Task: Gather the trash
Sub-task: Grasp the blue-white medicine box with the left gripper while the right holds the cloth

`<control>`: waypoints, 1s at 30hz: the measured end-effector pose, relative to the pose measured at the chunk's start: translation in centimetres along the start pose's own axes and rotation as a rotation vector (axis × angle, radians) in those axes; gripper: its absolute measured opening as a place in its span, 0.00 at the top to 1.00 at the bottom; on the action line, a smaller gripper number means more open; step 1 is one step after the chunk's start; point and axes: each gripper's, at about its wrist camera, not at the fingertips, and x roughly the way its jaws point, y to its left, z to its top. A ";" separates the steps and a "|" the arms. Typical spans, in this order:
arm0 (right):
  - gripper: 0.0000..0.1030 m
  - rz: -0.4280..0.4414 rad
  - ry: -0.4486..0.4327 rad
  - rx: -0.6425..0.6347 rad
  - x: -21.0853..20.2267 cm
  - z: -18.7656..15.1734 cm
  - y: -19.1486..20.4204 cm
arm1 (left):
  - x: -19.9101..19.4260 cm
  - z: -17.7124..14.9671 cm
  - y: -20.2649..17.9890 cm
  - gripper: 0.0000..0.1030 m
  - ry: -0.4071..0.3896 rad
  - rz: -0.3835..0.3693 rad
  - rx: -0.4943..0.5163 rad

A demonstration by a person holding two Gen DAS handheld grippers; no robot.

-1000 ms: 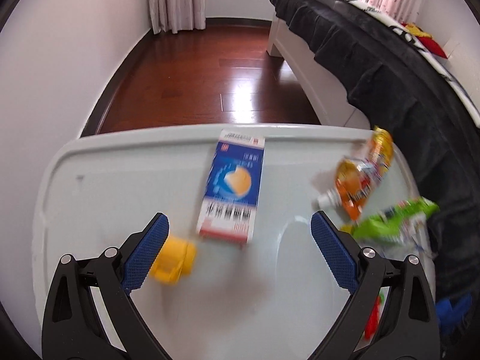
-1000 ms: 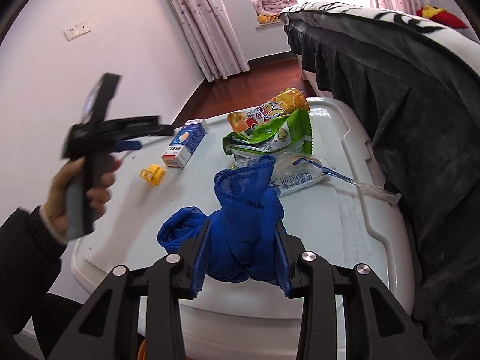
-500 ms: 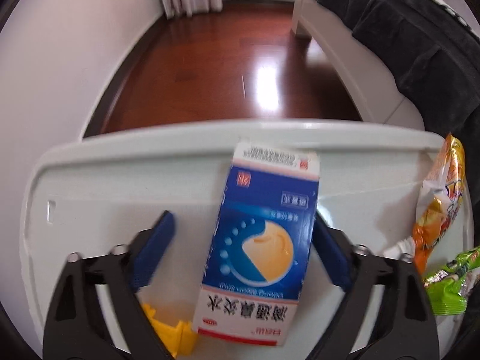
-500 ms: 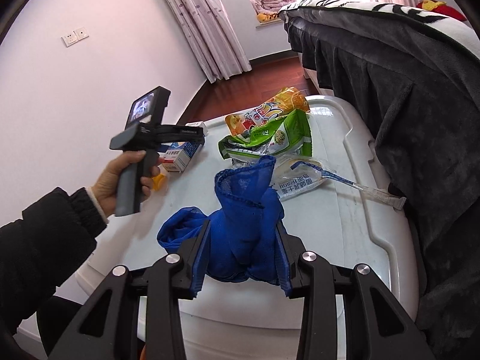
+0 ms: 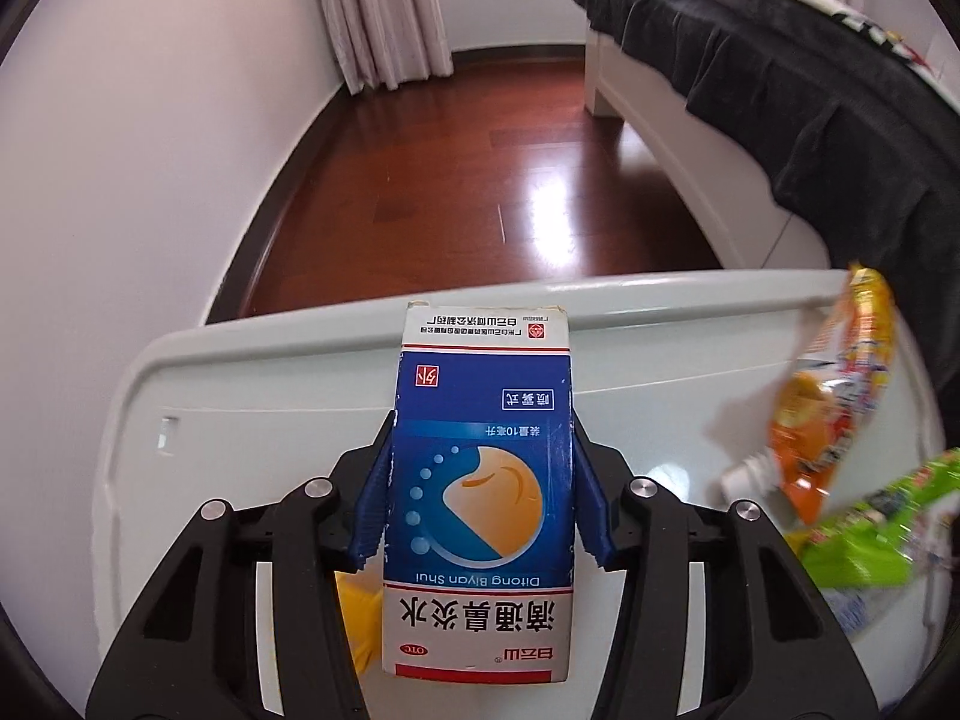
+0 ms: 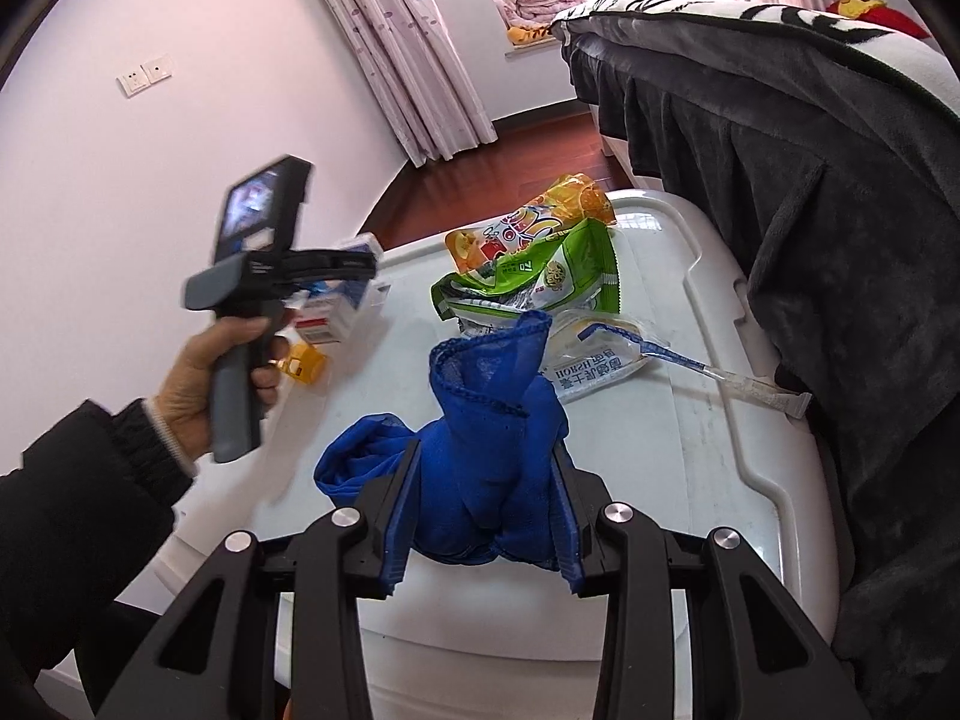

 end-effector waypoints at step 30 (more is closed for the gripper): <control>0.63 0.045 0.008 -0.076 -10.6 -7.3 4.7 | -26.3 -22.1 3.9 0.52 -0.134 -0.125 -0.057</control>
